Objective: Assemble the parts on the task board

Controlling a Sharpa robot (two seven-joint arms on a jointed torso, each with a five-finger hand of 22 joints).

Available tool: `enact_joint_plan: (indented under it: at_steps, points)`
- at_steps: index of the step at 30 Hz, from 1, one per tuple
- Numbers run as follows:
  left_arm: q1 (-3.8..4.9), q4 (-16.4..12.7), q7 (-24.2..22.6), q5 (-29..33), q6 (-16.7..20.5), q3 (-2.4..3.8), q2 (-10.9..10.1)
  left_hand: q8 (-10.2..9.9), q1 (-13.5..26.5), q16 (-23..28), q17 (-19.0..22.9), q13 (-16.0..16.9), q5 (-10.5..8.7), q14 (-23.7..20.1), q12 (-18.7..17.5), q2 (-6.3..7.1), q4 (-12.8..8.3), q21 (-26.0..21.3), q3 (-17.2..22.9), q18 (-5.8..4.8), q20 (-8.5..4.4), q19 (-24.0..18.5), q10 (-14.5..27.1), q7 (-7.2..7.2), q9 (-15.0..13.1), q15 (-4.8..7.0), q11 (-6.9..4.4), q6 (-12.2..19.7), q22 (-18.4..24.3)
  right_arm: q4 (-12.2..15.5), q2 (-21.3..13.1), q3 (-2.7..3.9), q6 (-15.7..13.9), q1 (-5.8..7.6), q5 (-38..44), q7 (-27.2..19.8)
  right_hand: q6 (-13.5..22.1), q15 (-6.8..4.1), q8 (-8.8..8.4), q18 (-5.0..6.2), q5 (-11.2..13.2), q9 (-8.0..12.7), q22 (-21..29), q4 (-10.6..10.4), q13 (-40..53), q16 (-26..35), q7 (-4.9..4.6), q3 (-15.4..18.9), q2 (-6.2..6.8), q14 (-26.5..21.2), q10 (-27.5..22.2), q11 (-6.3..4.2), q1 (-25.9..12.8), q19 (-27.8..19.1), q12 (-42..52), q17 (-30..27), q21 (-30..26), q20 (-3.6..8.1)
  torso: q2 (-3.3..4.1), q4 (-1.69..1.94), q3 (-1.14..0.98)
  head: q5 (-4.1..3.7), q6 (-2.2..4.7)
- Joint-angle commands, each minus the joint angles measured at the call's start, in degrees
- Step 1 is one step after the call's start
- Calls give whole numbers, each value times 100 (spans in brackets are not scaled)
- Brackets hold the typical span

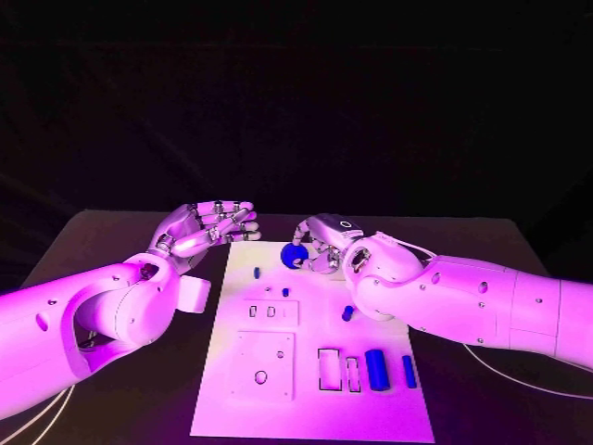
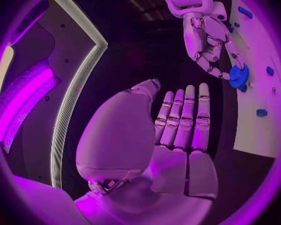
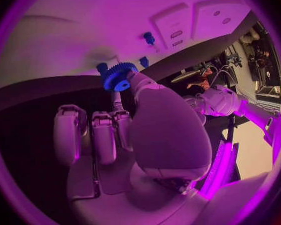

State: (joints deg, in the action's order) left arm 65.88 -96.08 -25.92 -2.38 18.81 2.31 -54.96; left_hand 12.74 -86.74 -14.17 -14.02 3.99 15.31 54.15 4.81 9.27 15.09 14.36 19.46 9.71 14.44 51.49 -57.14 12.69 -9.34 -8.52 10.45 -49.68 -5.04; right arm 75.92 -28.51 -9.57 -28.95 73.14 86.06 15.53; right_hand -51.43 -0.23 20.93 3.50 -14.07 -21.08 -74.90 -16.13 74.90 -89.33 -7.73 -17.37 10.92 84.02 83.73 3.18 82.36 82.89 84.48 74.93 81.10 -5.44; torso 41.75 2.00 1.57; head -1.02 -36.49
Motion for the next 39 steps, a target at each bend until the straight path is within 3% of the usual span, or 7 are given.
enact_joint_plan:
  at_steps: [1, 8, 34, 36, 39]
  points:
    - [7, -9, -48, 20, -97, 5, 18, -16, -14, 29, -6, -5, -35, -55, -36, 27, 1, -25, 41, 78, 17, 9, -25, 85, -8, 0, 30, 42, 8, -107, 93, -3, 10, -29, 209, 42, -22, -56, 6, -75, -24, -3, -467, -1, 757, -20, -7, -39, 2, 558, 50, -5, -30, 52, 20, 1321, 24, 9, 2, 7, -4, 3, -4]
    - [8, 0, -43, 20, -100, 5, 30, -15, -13, 33, -12, -5, -37, -56, -40, 28, -2, -25, 49, 78, 17, 10, -29, 84, -11, 0, 30, 42, 10, -260, 271, -8, 118, -109, 181, 24, -22, -56, 4, -75, -24, -2, -467, 0, 760, -20, -7, -44, 3, 558, 52, -5, -30, 52, 22, 1321, 23, 9, 2, 4, -17, 72, -17]
    - [8, 29, -28, 20, -115, 5, 56, -15, -13, 33, -12, -5, -37, -56, -40, 28, -2, -25, 49, 78, 17, 10, -29, 84, -11, 0, 30, 42, 10, -680, 528, -28, 359, -205, 129, 23, 27, -41, -65, -60, -15, 33, -412, -5, 693, -9, -37, -118, 64, 548, -2, 19, -107, 12, -33, 1278, -31, 2, -9, 8, -9, 71, -44]
    - [8, 29, -27, 20, -114, 5, 54, -15, -13, 33, -12, -5, -37, -56, -40, 28, -2, -25, 49, 78, 17, 10, -29, 84, -11, 0, 30, 42, 10, -697, 537, -29, 355, -206, 105, -4, 77, -25, -116, -55, -11, 57, -396, -10, 644, -8, -60, -139, 115, 547, -44, 40, -168, -3, -73, 1275, -50, -9, -6, 4, -8, 76, -44]
    - [8, 31, -26, 20, -113, 5, 53, -15, -13, 33, -12, -5, -37, -56, -40, 28, -2, -25, 49, 78, 17, 10, -29, 84, -11, 0, 30, 42, 10, -722, 550, -32, 336, -208, 50, -54, 394, 47, -372, -46, -6, 163, -360, -13, 548, 0, -159, -143, 216, 541, -130, 127, -293, -34, -155, 1246, -96, -65, -7, -2, -9, 83, -42]
